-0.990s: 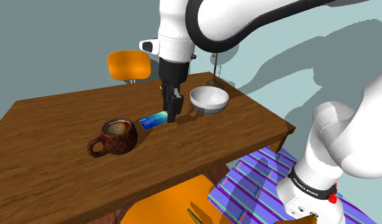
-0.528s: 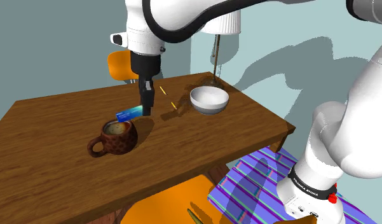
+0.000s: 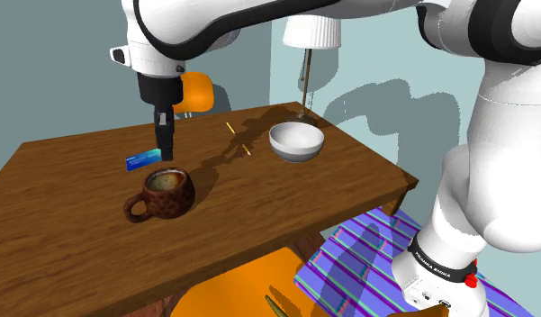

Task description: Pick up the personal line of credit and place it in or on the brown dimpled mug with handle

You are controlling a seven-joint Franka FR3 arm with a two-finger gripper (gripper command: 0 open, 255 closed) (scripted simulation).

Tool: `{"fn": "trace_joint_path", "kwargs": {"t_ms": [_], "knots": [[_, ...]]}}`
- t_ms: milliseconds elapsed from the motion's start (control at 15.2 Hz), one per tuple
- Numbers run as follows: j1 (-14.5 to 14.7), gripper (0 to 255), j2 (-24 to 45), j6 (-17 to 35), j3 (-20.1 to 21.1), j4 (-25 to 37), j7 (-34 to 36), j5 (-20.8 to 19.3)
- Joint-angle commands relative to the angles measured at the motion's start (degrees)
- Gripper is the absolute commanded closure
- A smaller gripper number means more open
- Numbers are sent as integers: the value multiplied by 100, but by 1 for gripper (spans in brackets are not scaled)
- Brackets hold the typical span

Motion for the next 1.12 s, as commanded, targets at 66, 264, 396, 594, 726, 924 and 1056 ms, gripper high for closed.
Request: {"fn": "trace_joint_path", "kwargs": {"t_ms": [66,264,396,594,726,924,1056], "knots": [[-7,255,60,212,-6,-152,-19,-4],[-7,255,91,432,-8,-340,-26,-6],[-7,255,119,576,-9,-457,-30,-8],[-6,255,169,790,-12,-622,-35,-13],[-4,255,208,931,-13,-724,-38,-17],[-4,255,221,977,-14,-756,-38,-19],[-4,255,221,976,-14,-756,-38,-19]]}}
